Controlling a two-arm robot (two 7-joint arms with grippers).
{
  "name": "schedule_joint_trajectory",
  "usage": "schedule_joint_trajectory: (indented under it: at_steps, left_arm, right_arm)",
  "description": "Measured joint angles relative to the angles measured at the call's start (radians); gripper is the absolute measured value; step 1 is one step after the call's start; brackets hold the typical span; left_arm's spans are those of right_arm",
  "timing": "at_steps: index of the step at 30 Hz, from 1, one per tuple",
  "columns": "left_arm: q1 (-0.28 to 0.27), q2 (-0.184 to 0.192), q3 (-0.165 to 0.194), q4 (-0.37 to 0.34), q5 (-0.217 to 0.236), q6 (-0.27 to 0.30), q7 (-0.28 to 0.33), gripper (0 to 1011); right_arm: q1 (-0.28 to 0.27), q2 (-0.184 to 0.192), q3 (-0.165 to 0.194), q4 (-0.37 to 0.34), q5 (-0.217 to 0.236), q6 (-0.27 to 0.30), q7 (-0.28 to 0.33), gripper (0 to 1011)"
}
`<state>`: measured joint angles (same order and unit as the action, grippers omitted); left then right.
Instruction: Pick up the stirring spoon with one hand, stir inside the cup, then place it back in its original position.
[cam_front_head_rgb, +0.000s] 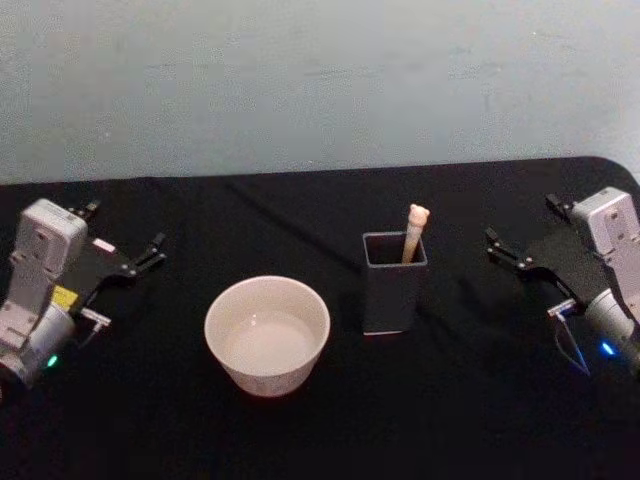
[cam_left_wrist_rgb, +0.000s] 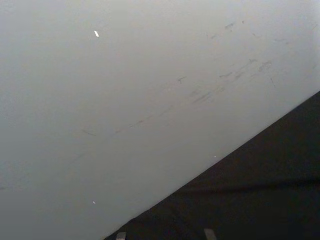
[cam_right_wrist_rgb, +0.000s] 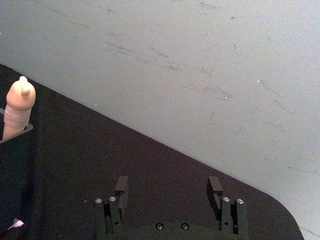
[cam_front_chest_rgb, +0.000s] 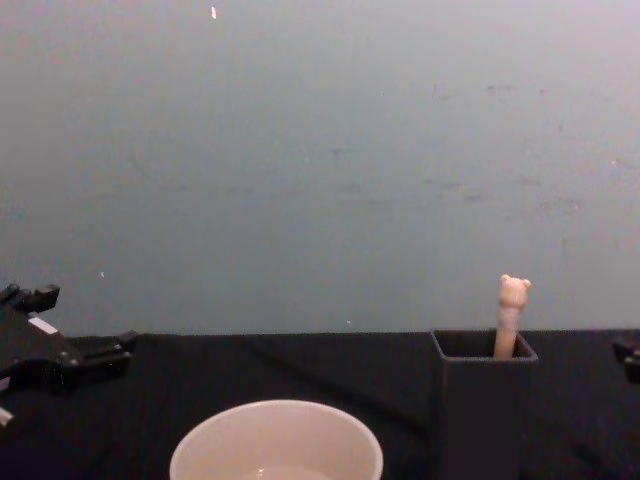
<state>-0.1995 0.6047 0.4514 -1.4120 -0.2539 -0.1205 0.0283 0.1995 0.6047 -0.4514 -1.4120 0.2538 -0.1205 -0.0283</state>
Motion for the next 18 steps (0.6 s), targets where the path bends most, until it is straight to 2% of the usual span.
schedule_joint_trajectory:
  at_steps: [14,18]
  left_arm:
    - [0.000,0.000,0.000,0.000,0.000,0.000,0.000,1001]
    - [0.000,0.000,0.000,0.000,0.000,0.000,0.000,1001]
  right_arm:
    - [0.000,0.000,0.000,0.000,0.000,0.000,0.000,1000]
    - [-0.002,-0.010,0.014,0.004,0.007,-0.002,0.018,1000]
